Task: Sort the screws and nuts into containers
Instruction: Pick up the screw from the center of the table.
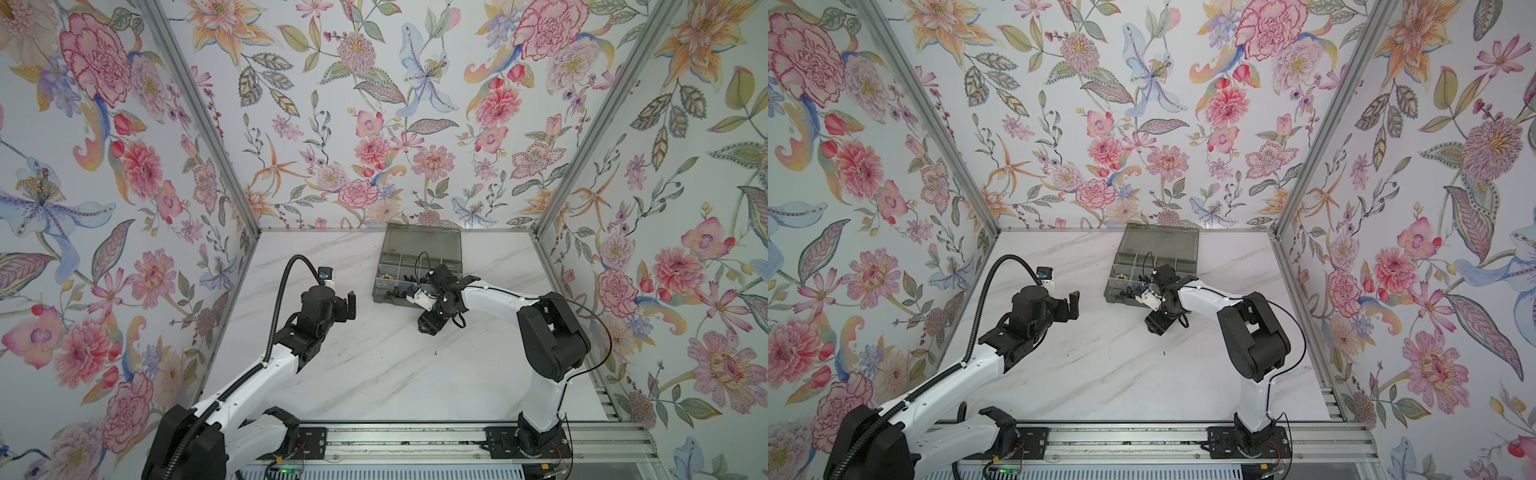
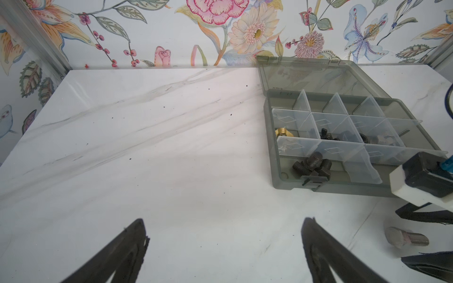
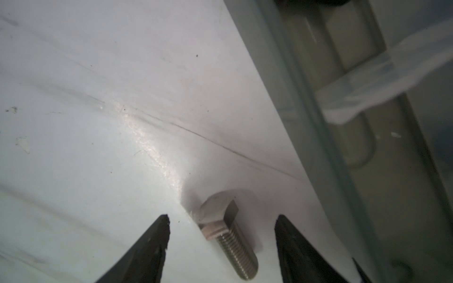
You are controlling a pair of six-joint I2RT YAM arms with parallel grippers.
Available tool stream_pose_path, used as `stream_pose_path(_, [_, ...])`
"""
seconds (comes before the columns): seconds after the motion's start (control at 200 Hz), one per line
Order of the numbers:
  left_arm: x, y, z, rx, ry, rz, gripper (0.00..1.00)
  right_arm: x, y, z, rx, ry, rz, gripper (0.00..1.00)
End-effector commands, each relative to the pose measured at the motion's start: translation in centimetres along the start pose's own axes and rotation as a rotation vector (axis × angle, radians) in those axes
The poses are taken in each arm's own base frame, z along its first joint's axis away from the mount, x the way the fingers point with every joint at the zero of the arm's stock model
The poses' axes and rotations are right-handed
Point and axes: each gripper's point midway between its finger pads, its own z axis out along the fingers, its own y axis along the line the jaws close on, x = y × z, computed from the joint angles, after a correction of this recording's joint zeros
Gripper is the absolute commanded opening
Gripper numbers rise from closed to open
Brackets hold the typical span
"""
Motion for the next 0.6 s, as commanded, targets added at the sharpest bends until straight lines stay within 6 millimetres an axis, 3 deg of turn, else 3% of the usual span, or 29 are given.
stream_pose_path(0.0, [-1.3,1.4,-0.8,-0.056,-0.072,-0.015,0.99,0.4,0.5,0.4,-0.016,0.039,-0.020,0.68])
stream_pose_path(0.18, [-0.9,2.8,-1.2,-0.116,-0.068,0.003,1.00,0.7,0.9,1.0,-0.027,0.061,-0.014,0.55])
stream_pose_path(0.46, [-1.4,4.1,-2.0,-0.159,-0.103,0.005,0.99,0.2,1.6,0.4,-0.079,0.035,0.020,0.00])
stream_pose_path(0.596, [-1.2,4.1,-1.9,-0.153,-0.102,0.008,0.99,-0.6,1.4,-1.0,-0.100,-0.015,0.052,0.00])
